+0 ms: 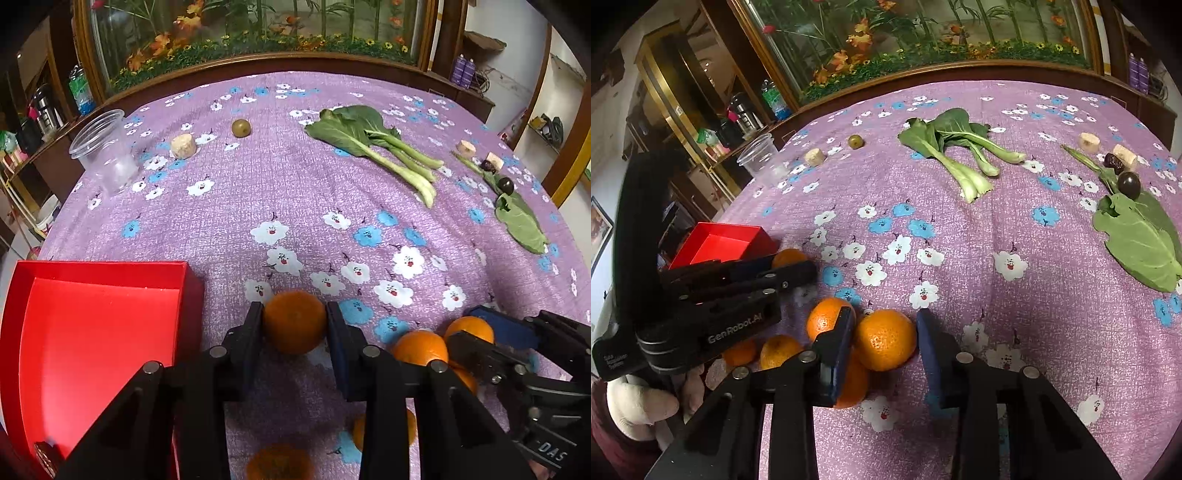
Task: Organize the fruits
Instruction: 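Grasp a mandarin orange with the right tool while the left tool grasps another orange, then carry both oranges over the red tray and open both tools, then move both tools back to the remaining oranges on the cloth, then grasp an orange with the right tool while the left tool grasps another, carry toward tray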
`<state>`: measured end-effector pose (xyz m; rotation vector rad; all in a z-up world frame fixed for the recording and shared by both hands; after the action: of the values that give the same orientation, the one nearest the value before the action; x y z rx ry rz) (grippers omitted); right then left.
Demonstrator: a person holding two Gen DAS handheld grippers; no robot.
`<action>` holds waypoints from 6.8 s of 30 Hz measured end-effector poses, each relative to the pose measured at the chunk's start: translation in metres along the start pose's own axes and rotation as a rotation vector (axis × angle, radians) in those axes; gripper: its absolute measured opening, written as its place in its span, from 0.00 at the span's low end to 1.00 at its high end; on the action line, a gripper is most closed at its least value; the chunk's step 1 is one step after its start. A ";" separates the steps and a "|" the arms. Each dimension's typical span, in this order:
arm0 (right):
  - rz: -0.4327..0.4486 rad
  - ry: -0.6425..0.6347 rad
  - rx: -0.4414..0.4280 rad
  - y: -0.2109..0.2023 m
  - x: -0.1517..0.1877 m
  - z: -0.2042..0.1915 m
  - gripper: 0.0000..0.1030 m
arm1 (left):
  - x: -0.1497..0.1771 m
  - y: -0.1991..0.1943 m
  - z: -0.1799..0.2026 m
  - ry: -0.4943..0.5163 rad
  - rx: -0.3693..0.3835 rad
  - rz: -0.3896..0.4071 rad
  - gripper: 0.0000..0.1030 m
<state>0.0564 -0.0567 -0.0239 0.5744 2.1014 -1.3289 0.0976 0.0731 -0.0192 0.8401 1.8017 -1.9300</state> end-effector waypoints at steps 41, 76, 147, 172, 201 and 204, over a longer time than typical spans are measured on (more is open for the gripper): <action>0.111 -0.139 -0.063 -0.087 0.012 -0.103 0.35 | 0.081 -0.170 -0.108 -0.419 -0.051 0.256 0.31; -0.123 -0.242 -0.204 0.082 0.014 -0.235 0.37 | 0.086 -0.115 -0.236 -0.539 -0.148 0.161 0.39; -0.016 -0.244 0.039 -0.013 0.037 -0.047 0.53 | 0.053 -0.095 0.005 -0.004 0.067 0.142 0.70; -0.016 -0.280 0.061 -0.017 0.045 -0.033 0.39 | 0.050 -0.031 0.049 0.071 0.238 -0.027 0.30; 0.043 -0.354 -0.088 -0.034 0.028 -0.162 0.38 | 0.096 -0.160 -0.142 -0.375 -0.076 0.256 0.30; 0.025 -0.377 -0.102 -0.018 0.026 -0.185 0.38 | 0.103 -0.152 -0.149 -0.395 -0.060 0.240 0.30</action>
<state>-0.0191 0.1059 0.0325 0.2789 1.8328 -1.2005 -0.0507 0.2508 0.0306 0.5748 1.4474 -1.7327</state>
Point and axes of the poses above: each gripper's, at about its wrist camera, not at the fingertips, and y roughly the way its jaws point, z to its right, x to its underside, the point moved 5 cm from there along y, roughly the way its jaws point, and after that the axes turned 7 degrees about z, right-handed, at the moved point
